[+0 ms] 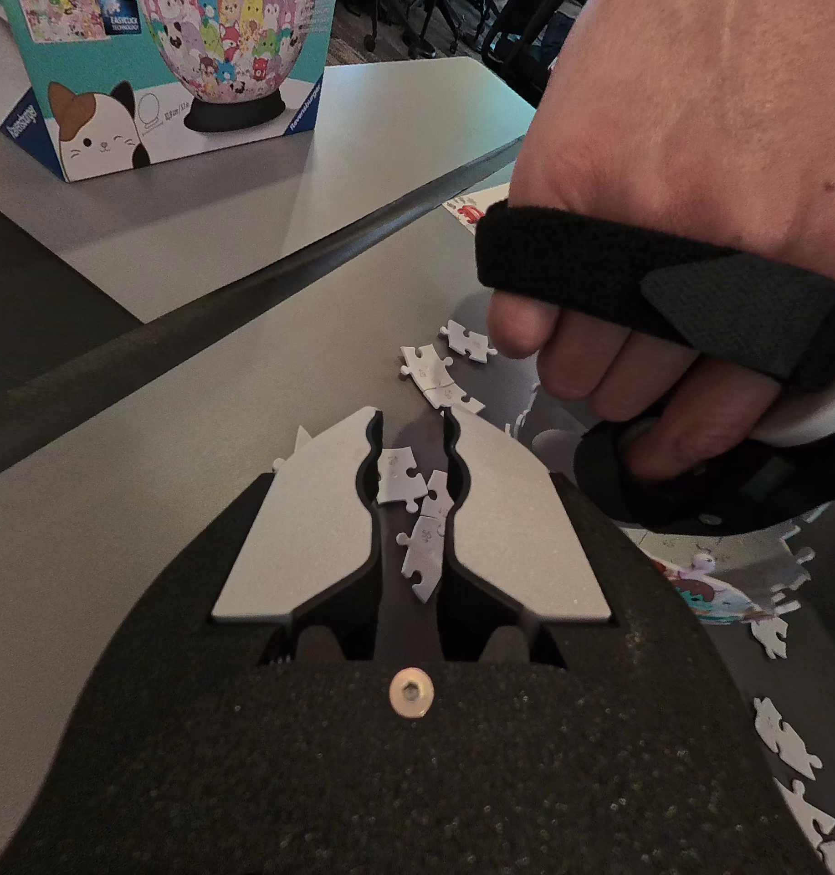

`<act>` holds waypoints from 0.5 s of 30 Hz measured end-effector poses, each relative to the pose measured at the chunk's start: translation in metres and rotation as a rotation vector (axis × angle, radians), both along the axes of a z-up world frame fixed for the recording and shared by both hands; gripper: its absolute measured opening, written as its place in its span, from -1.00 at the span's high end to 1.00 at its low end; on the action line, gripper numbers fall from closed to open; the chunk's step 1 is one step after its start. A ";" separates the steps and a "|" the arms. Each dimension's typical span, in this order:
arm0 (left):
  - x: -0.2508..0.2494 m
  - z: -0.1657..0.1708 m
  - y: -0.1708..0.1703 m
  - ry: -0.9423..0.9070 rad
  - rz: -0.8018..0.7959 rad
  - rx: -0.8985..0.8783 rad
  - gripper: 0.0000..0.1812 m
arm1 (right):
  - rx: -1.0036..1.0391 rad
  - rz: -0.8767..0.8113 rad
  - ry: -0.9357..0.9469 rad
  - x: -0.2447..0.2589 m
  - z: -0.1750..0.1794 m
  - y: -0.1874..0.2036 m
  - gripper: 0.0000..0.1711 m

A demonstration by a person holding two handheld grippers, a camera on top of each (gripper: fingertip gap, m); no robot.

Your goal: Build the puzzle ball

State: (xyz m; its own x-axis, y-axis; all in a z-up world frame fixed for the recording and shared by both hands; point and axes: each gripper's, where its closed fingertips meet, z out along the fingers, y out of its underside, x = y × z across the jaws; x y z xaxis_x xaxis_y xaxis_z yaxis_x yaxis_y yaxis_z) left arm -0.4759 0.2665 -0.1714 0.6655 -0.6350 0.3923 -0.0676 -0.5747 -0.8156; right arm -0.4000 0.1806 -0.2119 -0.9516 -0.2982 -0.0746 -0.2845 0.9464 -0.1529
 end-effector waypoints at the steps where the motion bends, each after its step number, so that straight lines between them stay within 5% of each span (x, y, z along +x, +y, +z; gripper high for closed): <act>1: 0.000 0.000 0.000 0.000 0.000 0.000 0.74 | 0.000 -0.007 -0.001 0.000 0.000 0.001 0.80; 15: 0.001 -0.001 0.000 0.006 -0.006 -0.005 0.74 | -0.020 -0.072 0.035 -0.012 0.001 -0.002 0.65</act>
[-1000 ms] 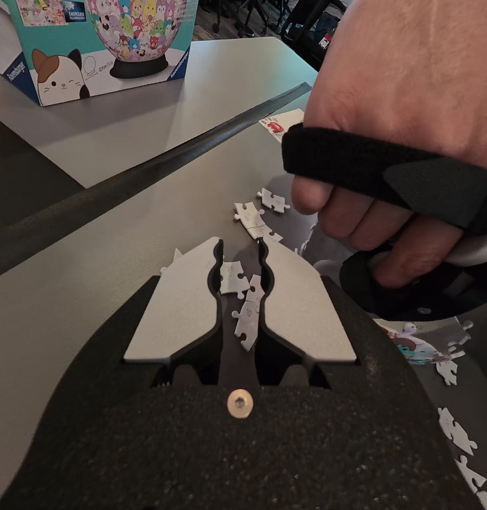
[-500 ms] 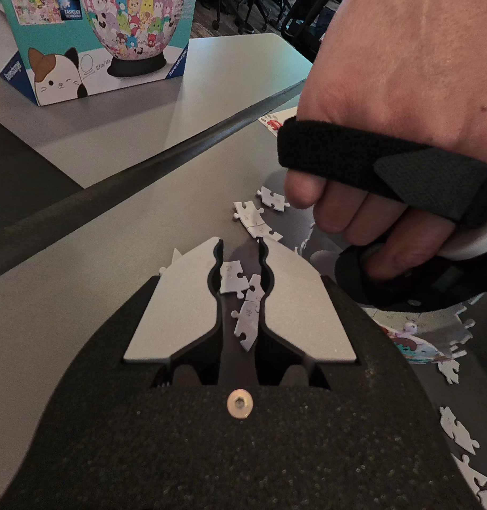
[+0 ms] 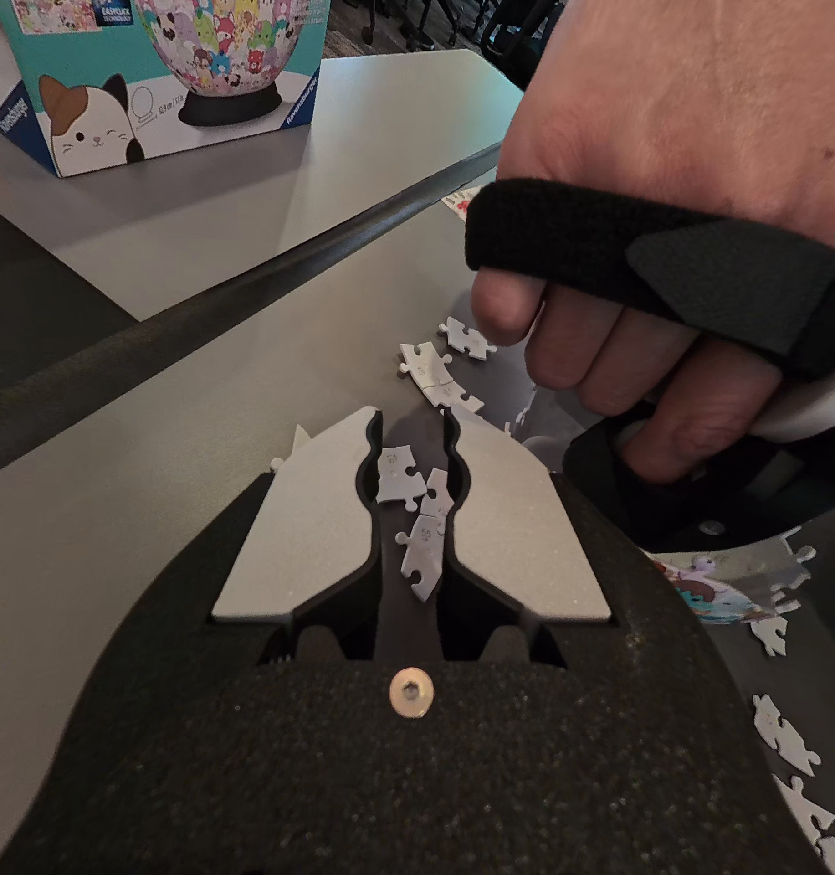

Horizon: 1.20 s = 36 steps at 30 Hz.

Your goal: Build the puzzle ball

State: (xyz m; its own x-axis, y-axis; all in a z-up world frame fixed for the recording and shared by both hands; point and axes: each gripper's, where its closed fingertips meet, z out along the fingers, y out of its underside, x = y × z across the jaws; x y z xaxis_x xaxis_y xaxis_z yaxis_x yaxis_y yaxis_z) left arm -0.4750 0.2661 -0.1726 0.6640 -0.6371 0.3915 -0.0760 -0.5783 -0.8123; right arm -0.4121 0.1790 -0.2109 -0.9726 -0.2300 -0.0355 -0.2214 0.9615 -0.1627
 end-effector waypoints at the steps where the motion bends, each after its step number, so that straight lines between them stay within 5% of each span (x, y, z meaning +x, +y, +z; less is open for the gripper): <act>1: 0.000 0.000 0.000 0.001 0.000 0.001 0.74 | 0.001 0.002 0.005 -0.001 0.000 0.000 0.67; 20: -0.002 0.001 0.001 -0.014 0.007 0.000 0.74 | -0.006 -0.062 0.092 -0.002 0.008 0.007 0.71; 30: -0.015 0.015 0.006 -0.119 0.068 0.023 0.73 | -0.006 -0.230 0.240 -0.014 0.065 0.017 0.71; 36: -0.038 0.082 -0.010 -0.415 0.112 -0.010 0.61 | 0.001 -0.469 0.501 -0.027 0.120 0.033 0.71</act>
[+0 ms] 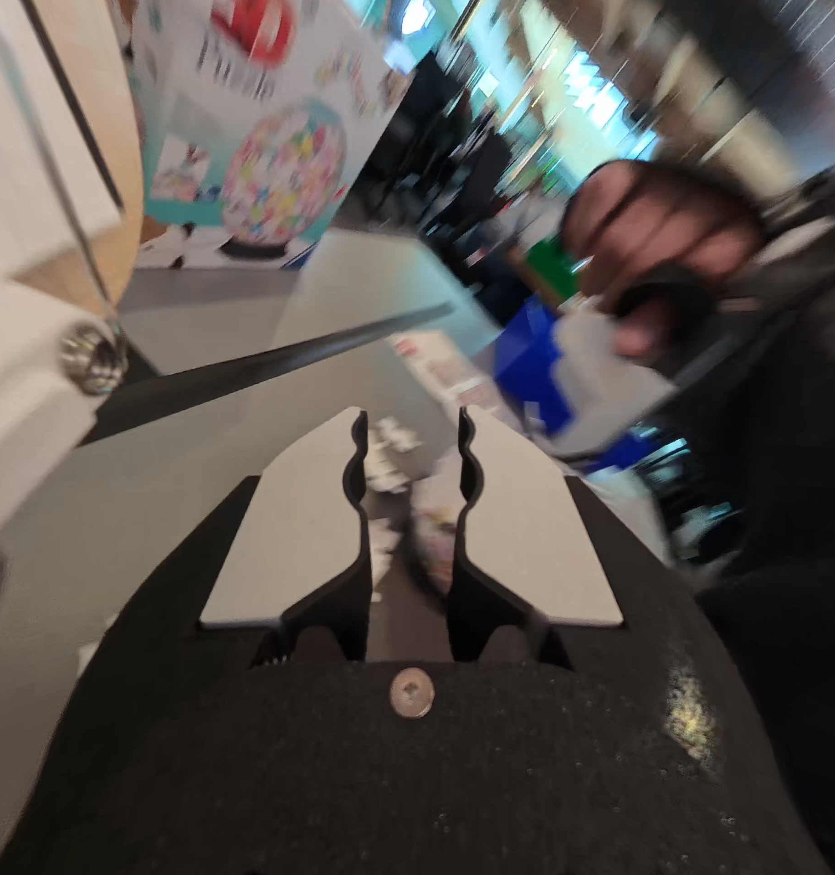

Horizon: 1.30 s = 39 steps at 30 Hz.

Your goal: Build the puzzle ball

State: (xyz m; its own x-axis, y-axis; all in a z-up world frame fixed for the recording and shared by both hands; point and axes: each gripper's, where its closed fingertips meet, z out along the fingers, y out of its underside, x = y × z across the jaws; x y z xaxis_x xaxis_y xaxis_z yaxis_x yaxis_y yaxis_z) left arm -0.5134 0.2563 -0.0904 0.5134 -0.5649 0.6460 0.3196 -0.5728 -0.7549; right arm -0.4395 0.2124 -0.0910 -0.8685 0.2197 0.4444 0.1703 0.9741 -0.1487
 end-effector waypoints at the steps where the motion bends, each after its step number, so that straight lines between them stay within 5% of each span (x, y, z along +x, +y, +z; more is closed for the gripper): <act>1: -0.002 0.013 -0.008 -0.037 -0.003 0.001 0.59 | -0.008 -0.046 0.042 -0.001 0.009 0.004 0.71; 7: 0.054 0.056 -0.064 0.036 -0.129 -0.006 0.38 | -0.020 -0.251 0.246 0.004 0.055 0.014 0.71; 12: 0.100 0.069 -0.079 0.097 -0.156 0.000 0.43 | -0.007 -0.320 0.309 0.016 0.077 -0.006 0.71; 21: 0.160 0.083 -0.119 0.083 -0.253 0.031 0.92 | 0.026 -0.399 0.320 0.070 0.081 -0.053 0.72; 27: 0.217 0.066 -0.158 0.093 -0.353 -0.010 1.00 | -0.004 -0.481 0.324 0.132 0.057 -0.099 0.93; 32: 0.265 0.038 -0.206 0.159 -0.541 -0.085 1.00 | -0.120 -0.673 0.364 0.203 0.026 -0.134 0.91; 39: 0.196 0.014 -0.234 0.468 -0.381 -0.133 0.80 | -0.450 -1.034 0.415 0.271 -0.034 -0.163 0.91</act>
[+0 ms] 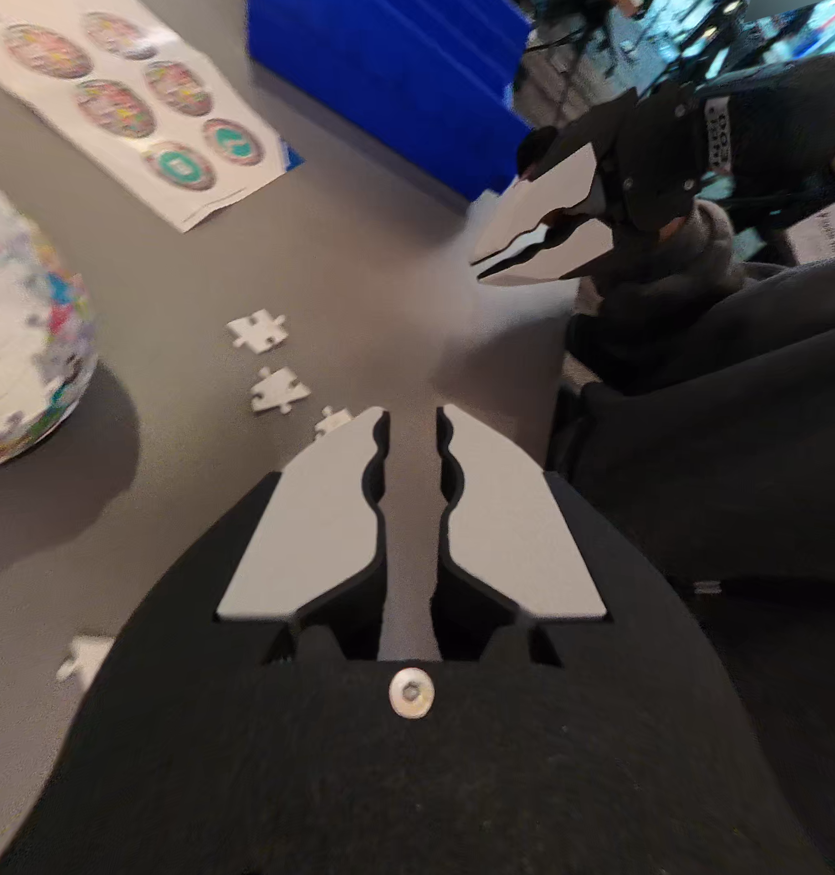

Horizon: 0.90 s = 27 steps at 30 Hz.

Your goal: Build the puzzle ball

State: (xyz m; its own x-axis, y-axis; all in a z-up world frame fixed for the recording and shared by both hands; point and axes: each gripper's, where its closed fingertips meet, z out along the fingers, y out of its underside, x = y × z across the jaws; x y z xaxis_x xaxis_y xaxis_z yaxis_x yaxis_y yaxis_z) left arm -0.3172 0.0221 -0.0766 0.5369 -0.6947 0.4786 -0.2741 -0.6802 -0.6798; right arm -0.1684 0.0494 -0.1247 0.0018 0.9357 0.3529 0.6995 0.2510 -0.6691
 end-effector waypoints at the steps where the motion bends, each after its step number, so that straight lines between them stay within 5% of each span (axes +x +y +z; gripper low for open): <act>1: -0.007 -0.007 -0.002 0.048 0.013 -0.005 0.75 | -0.040 -0.034 0.023 0.001 -0.009 0.002 0.88; 7: 0.010 -0.076 -0.001 0.213 0.042 -0.067 0.65 | -0.230 -0.012 0.106 -0.051 -0.038 0.026 0.53; 9: 0.017 -0.096 0.010 0.264 0.058 -0.061 0.65 | -0.216 0.018 0.084 -0.069 -0.043 0.045 0.58; 16: 0.036 -0.114 0.038 0.245 0.098 -0.088 0.56 | -0.228 0.169 -0.078 -0.097 -0.077 0.075 0.41; 26: 0.053 -0.132 0.060 0.288 0.037 -0.103 0.61 | -0.288 0.086 -0.129 -0.068 -0.094 0.074 0.70; 27: 0.057 -0.132 0.061 0.285 0.024 -0.108 0.61 | -0.289 0.075 -0.111 -0.061 -0.090 0.069 0.86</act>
State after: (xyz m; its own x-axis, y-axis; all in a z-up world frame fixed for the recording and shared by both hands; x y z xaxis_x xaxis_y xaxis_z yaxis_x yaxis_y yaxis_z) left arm -0.2605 0.0826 -0.2091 0.6758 -0.6336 0.3768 -0.4266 -0.7530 -0.5010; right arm -0.2291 0.1187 -0.2150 -0.0944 0.9933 0.0668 0.7591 0.1152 -0.6407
